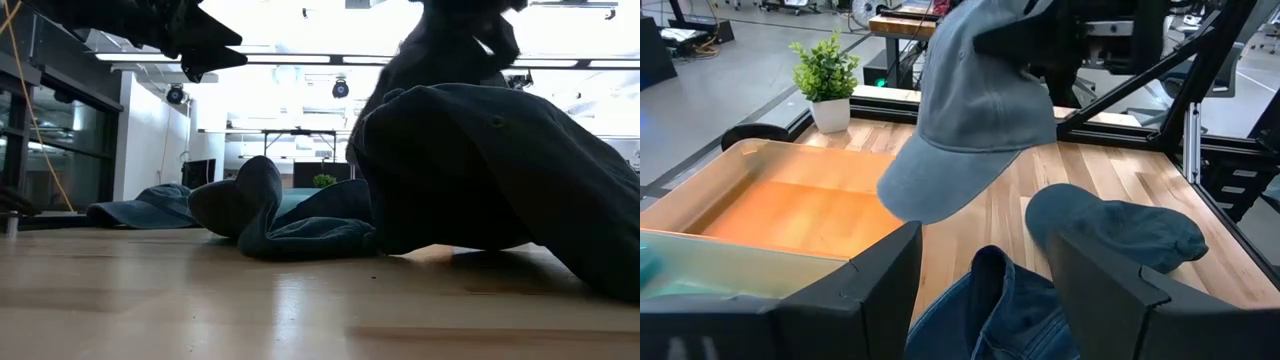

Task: Pick & Place hat
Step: Put the gray cap into the blue bin

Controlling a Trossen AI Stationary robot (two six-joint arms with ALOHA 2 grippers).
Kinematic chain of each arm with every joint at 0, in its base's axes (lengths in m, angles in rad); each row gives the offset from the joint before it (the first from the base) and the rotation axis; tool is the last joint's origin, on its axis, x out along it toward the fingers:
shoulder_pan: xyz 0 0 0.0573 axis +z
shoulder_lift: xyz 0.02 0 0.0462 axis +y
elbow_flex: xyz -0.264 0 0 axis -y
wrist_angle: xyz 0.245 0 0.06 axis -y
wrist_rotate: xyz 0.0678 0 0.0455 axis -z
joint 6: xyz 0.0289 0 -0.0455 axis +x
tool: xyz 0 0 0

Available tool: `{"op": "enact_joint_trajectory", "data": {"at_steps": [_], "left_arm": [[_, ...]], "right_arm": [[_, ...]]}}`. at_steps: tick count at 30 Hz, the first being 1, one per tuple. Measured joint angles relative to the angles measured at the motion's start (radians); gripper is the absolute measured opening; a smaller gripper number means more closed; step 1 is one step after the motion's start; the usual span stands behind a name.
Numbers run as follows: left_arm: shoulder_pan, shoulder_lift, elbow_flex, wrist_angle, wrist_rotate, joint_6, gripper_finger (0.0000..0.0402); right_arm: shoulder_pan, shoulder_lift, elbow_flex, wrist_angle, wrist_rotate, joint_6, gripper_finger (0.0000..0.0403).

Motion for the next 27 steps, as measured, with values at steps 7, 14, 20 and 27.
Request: {"op": "enact_joint_trajectory", "data": {"at_steps": [7, 14, 20, 27], "left_arm": [[0.000, 0.000, 0.000, 0.000, 0.000, 0.000, 0.0214], [0.000, 0.000, 0.000, 0.000, 0.000, 0.000, 0.0214], [0.000, 0.000, 0.000, 0.000, 0.000, 0.000, 0.0214], [0.000, 0.000, 0.000, 0.000, 0.000, 0.000, 0.0214]], "right_arm": [[-0.028, 0.153, 0.208, -0.019, 0.087, -0.207, 0.0000], [-0.043, 0.273, 0.371, -0.021, 0.132, -0.280, 0.0000], [-0.064, 0.342, 0.473, -0.019, 0.159, -0.333, 0.0000], [-0.067, 0.345, 0.485, -0.017, 0.183, -0.346, 0.0000]]}}
